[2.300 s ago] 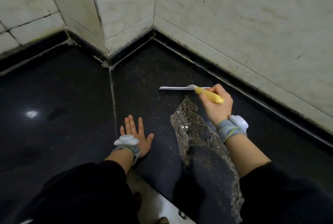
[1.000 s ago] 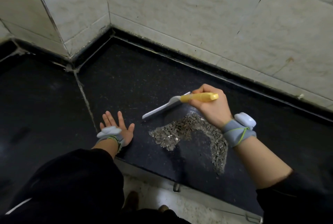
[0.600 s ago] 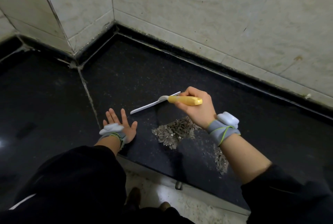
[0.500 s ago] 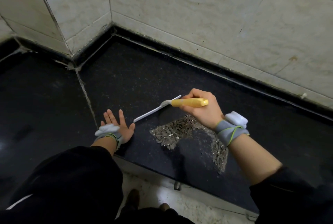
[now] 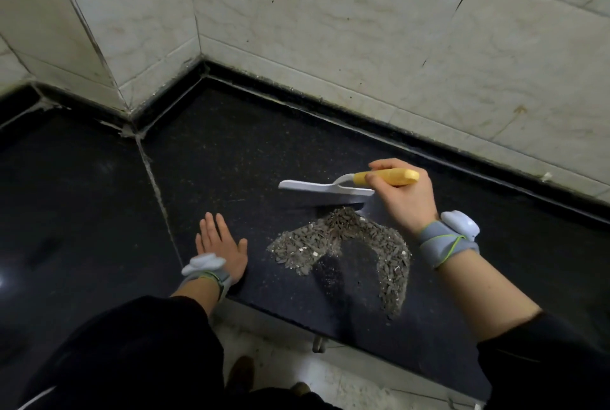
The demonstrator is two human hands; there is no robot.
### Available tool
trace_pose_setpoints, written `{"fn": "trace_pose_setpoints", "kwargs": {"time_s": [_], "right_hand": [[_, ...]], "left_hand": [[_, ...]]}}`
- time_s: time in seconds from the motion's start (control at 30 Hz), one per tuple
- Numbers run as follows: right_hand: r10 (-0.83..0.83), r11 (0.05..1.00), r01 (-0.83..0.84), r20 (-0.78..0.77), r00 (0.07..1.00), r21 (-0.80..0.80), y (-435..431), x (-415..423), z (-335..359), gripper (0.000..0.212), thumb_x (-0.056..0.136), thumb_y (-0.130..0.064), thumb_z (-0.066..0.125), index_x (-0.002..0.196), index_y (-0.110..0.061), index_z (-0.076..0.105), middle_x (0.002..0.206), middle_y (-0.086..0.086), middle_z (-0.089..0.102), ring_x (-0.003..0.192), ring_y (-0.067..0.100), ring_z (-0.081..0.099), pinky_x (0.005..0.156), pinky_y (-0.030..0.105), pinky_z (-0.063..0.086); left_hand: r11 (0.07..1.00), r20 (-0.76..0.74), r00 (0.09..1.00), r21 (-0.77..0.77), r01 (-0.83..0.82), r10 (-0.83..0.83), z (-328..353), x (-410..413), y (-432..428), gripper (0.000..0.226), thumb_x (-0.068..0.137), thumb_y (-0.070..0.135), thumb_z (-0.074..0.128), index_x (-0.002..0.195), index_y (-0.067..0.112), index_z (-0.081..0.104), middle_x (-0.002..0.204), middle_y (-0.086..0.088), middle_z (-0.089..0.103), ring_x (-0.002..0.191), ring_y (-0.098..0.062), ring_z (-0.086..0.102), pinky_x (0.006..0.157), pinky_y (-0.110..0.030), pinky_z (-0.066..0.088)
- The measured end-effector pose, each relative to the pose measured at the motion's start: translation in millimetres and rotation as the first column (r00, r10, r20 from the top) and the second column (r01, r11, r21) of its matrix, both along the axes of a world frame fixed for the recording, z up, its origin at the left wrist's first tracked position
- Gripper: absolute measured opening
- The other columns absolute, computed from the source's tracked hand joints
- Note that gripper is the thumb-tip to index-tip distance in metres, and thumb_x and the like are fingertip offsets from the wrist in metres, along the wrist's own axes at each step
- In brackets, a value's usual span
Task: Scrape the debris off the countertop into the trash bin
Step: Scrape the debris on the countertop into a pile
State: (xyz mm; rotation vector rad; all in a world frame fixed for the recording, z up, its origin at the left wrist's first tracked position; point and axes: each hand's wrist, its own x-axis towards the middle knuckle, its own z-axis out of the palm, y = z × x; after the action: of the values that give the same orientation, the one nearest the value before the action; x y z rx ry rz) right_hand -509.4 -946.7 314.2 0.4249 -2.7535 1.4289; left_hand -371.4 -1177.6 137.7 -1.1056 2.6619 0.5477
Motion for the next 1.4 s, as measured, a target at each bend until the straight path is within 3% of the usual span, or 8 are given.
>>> {"fn": "trace_pose_setpoints", "kwargs": {"time_s": [0.17,0.43,0.67,0.83,0.97,1.1,1.23,1.4], "right_hand": [[0.043,0.999,-0.043,0.012,0.999,-0.009,-13,0,-10,0.012,0.081,-0.021,0.068,0.087,-0.031,0.071,0.093,-0.010,0.071,0.091,0.011,0.066,0.085,0.027,0.050],[0.331,0.943,-0.328,0.073,0.941,-0.054,-101,29,-42,0.026,0.082,-0.018,0.072,0.108,-0.016,0.073,0.101,-0.006,0.070,0.092,0.004,0.061,0.078,-0.002,0.036],[0.540,0.826,-0.548,0.092,0.837,0.134,-70,11,-22,0.023,0.081,-0.018,0.072,0.104,-0.021,0.074,0.095,-0.012,0.068,0.088,0.001,0.061,0.077,0.000,0.037],[0.554,0.779,-0.593,0.219,0.803,0.206,-33,-9,2,0.024,0.079,-0.017,0.073,0.102,-0.022,0.075,0.098,-0.008,0.072,0.089,0.005,0.066,0.080,0.020,0.049],[0.463,0.884,-0.468,0.153,0.873,-0.006,-10,-14,-3,0.014,0.080,-0.011,0.074,0.093,-0.017,0.075,0.088,0.000,0.075,0.078,0.012,0.067,0.074,0.035,0.054],[0.238,0.959,-0.221,0.083,0.968,-0.176,9,-20,-6,0.018,0.083,-0.008,0.067,0.087,-0.024,0.073,0.088,0.004,0.074,0.077,0.022,0.070,0.077,0.040,0.057],[-0.025,0.999,0.025,-0.011,1.000,-0.021,29,-30,-7,0.008,0.080,-0.020,0.066,0.079,-0.027,0.070,0.092,0.000,0.071,0.086,0.017,0.066,0.084,0.031,0.051],[-0.165,0.968,0.162,-0.002,0.986,0.189,49,-23,-25,0.016,0.080,-0.024,0.073,0.096,-0.019,0.070,0.103,0.006,0.066,0.097,0.022,0.060,0.078,0.017,0.034]], "left_hand": [[0.997,-0.051,0.996,-0.038,-0.069,0.067,-9,24,14,0.075,0.101,0.042,0.029,0.151,0.000,-0.006,0.159,-0.015,-0.013,0.148,-0.028,-0.010,0.120,-0.037,-0.004],[0.995,0.009,0.998,-0.084,-0.055,0.056,-12,41,14,0.078,0.098,0.055,0.019,0.152,0.004,-0.007,0.159,-0.014,-0.014,0.148,-0.028,-0.012,0.118,-0.037,-0.004],[0.994,0.074,0.996,-0.100,-0.040,0.047,-10,38,14,0.079,0.098,0.054,0.026,0.152,0.006,-0.007,0.159,-0.013,-0.016,0.148,-0.027,-0.012,0.119,-0.037,-0.003],[0.998,0.178,0.984,-0.069,-0.017,0.029,-4,34,9,0.079,0.099,0.053,0.025,0.151,0.005,-0.010,0.158,-0.014,-0.019,0.147,-0.029,-0.014,0.120,-0.038,-0.003],[0.998,0.232,0.972,-0.053,-0.023,0.034,1,28,12,0.079,0.099,0.053,0.023,0.151,0.004,-0.012,0.157,-0.017,-0.020,0.147,-0.031,-0.015,0.120,-0.040,-0.001],[0.999,0.274,0.961,-0.044,-0.027,0.038,3,19,28,0.081,0.098,0.056,0.022,0.151,0.006,-0.014,0.156,-0.020,-0.023,0.146,-0.034,-0.016,0.120,-0.043,-0.001],[1.000,0.292,0.956,-0.023,-0.019,0.025,2,8,42,0.082,0.097,0.060,0.018,0.151,0.009,-0.016,0.154,-0.022,-0.025,0.145,-0.036,-0.018,0.119,-0.046,-0.003],[1.000,0.270,0.963,-0.024,0.019,-0.012,0,8,37,0.080,0.096,0.061,0.017,0.151,0.013,-0.017,0.153,-0.025,-0.025,0.144,-0.038,-0.018,0.118,-0.048,-0.003]]}}
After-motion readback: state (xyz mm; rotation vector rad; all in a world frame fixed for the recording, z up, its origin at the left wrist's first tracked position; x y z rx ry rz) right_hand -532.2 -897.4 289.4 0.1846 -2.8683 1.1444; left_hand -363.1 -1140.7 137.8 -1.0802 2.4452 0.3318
